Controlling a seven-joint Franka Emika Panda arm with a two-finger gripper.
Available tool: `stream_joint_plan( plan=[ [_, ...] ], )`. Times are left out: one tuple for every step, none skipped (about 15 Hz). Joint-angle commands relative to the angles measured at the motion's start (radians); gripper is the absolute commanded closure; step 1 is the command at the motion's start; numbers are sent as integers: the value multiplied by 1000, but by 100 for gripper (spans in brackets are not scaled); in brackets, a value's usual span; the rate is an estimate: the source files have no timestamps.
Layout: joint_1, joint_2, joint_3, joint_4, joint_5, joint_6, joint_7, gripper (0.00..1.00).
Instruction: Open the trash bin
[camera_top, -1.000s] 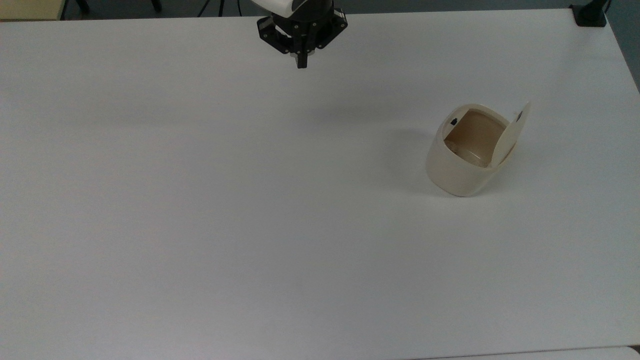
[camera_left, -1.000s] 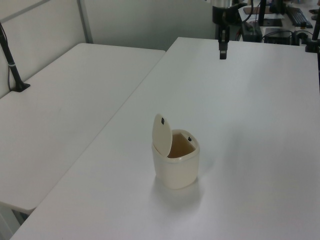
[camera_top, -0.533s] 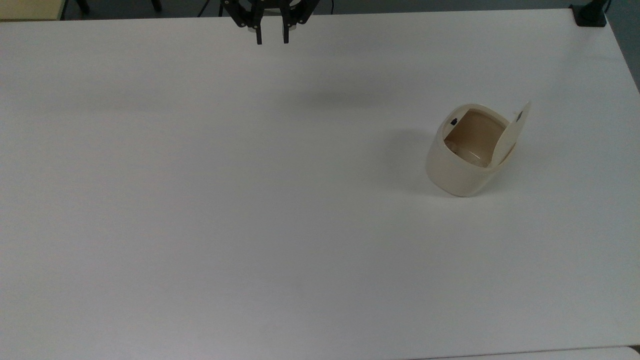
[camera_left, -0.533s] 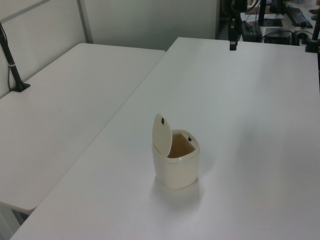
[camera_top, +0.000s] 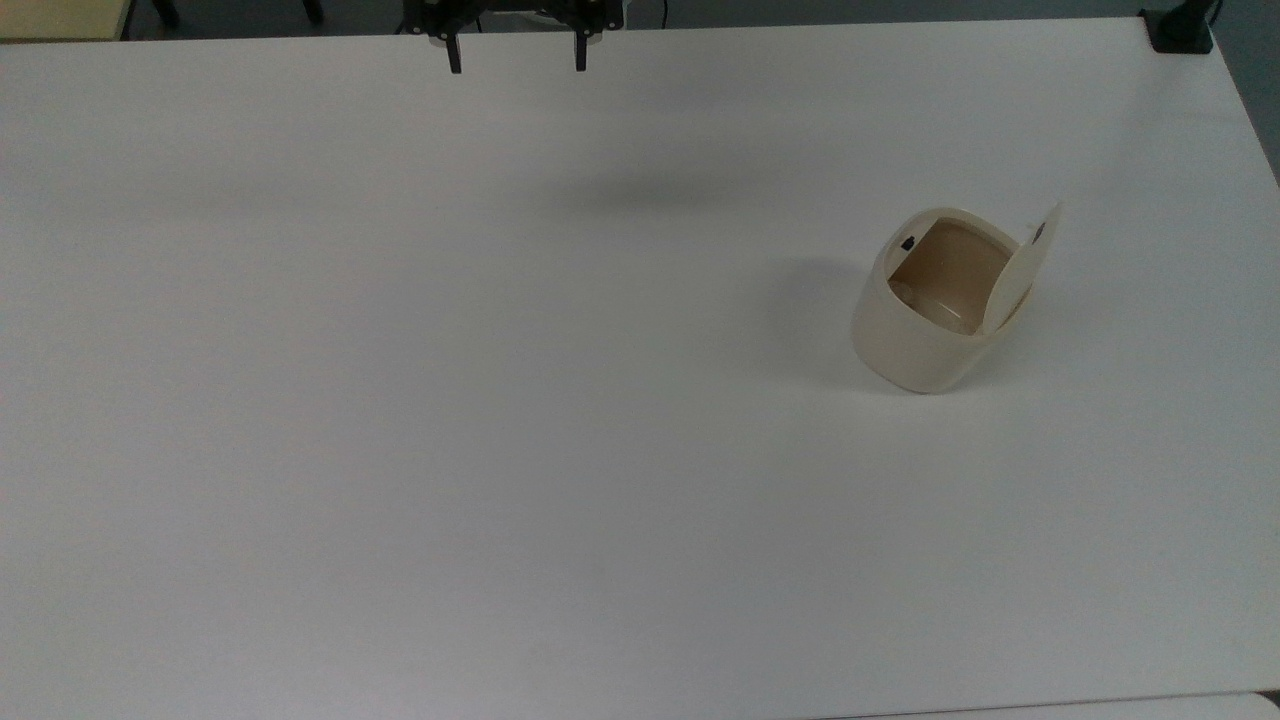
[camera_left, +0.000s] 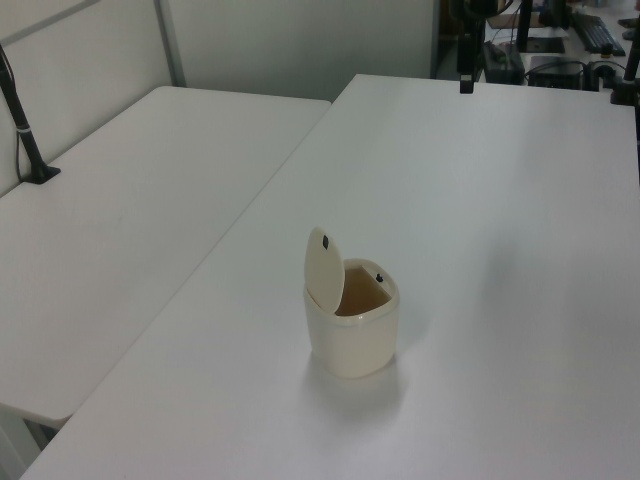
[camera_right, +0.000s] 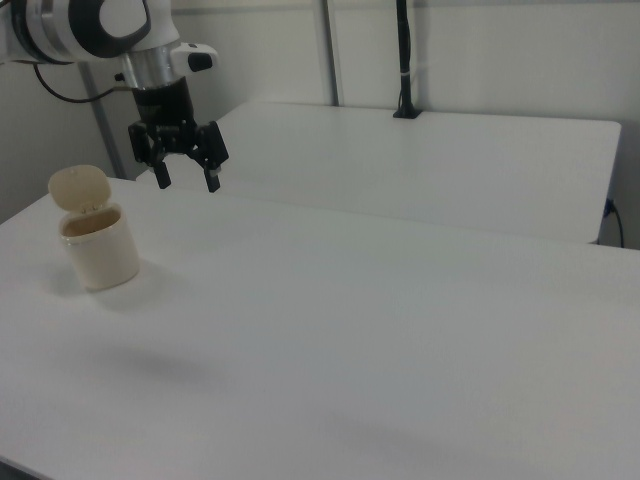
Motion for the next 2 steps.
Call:
stream_joint_plan(
  plan=[
    [12,-26,-10,-21,-14,-2,19,0],
    [12,-26,-10,-21,-14,0,19,0]
  ],
)
